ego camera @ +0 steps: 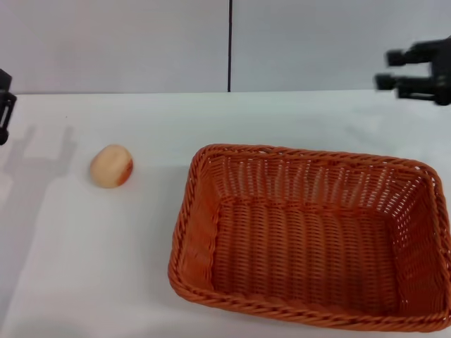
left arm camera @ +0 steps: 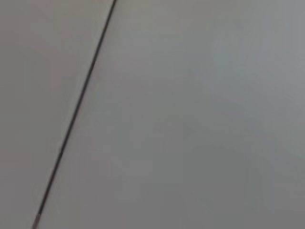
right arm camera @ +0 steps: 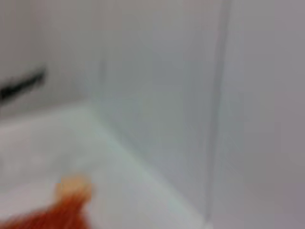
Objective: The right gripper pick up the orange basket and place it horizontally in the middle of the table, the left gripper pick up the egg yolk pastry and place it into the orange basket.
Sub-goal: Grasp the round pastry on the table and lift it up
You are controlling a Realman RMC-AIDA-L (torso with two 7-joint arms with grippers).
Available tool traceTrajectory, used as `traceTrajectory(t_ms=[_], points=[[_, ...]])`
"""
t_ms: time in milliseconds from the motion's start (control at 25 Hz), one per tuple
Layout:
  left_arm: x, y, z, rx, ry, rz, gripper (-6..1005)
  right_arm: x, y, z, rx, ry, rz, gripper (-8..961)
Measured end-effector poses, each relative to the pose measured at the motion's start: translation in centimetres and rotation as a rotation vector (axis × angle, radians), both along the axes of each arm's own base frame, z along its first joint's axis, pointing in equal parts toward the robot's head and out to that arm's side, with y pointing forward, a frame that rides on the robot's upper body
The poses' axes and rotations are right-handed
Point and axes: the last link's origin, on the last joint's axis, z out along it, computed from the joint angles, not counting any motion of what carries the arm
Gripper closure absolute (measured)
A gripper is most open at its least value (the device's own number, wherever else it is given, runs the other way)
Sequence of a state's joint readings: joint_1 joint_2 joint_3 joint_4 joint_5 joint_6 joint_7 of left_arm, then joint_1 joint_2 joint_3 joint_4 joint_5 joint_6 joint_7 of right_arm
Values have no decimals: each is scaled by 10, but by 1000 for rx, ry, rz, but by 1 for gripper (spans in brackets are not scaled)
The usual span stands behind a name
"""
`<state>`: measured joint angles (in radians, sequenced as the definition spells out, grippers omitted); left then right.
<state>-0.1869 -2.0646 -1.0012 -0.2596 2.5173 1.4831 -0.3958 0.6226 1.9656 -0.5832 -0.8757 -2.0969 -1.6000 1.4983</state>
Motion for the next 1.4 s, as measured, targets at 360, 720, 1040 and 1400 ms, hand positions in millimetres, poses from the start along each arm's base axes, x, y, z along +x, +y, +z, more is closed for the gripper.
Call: traceTrajectory(t_ms=[360, 720, 1040, 1400], points=[[2, 8, -8, -124, 63, -63, 278, 72, -69, 19, 574, 483, -71, 452], [-9, 21, -15, -386, 224, -114, 278, 113, -103, 11, 747, 583, -234, 452], [-26, 23, -20, -558, 309, -68, 278, 126, -117, 16, 821, 606, -289, 453], [-26, 32, -31, -597, 356, -32, 277, 128, -117, 15, 822, 609, -303, 453]])
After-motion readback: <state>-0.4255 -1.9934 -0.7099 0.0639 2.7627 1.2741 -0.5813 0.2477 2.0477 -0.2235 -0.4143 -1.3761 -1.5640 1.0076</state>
